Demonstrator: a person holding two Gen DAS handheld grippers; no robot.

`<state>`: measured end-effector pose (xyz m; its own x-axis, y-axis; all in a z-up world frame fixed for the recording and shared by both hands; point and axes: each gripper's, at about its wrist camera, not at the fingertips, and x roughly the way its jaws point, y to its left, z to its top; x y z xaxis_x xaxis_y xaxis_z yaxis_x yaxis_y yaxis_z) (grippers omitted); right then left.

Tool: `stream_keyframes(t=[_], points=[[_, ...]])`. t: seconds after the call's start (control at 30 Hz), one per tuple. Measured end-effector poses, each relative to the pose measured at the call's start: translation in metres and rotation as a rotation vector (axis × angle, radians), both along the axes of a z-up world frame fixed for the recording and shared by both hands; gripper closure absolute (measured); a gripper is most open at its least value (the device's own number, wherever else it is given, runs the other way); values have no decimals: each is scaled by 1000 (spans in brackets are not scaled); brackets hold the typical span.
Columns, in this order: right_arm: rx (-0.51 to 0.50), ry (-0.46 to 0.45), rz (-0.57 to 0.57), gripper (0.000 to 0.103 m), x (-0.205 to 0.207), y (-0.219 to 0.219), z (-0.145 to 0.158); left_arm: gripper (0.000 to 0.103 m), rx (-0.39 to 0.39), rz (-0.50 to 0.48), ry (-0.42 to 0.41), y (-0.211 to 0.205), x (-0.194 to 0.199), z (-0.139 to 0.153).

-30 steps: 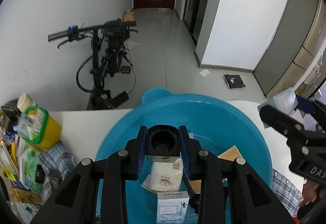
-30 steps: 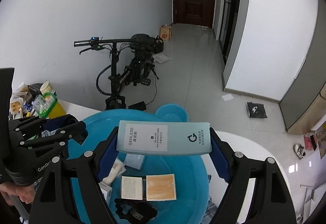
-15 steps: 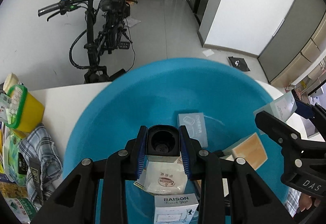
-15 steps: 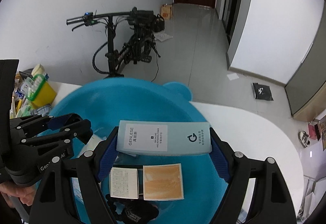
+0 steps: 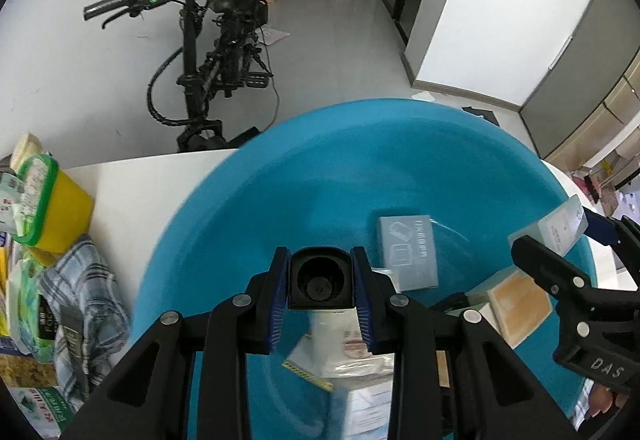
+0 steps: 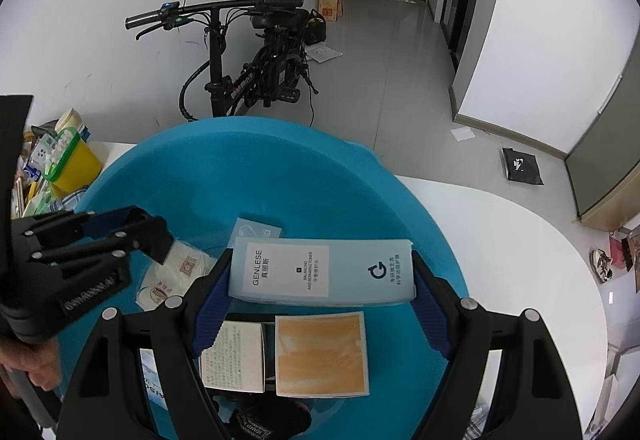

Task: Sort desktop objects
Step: 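Lower the left tool into the basin and release the black cap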

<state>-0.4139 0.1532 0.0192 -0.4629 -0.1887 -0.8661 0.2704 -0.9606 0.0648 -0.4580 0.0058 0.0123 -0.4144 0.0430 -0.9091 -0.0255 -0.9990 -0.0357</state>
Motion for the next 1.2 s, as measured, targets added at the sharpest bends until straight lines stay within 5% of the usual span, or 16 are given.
stream_keyframes(t=[1.1,1.2], points=[[17,-22,1,24,0,0,-12,70,7,33,-58,-14,2,-30],[18,-23,3,24,0,-2,-11,63,21,31,-73,-13,2,-29]])
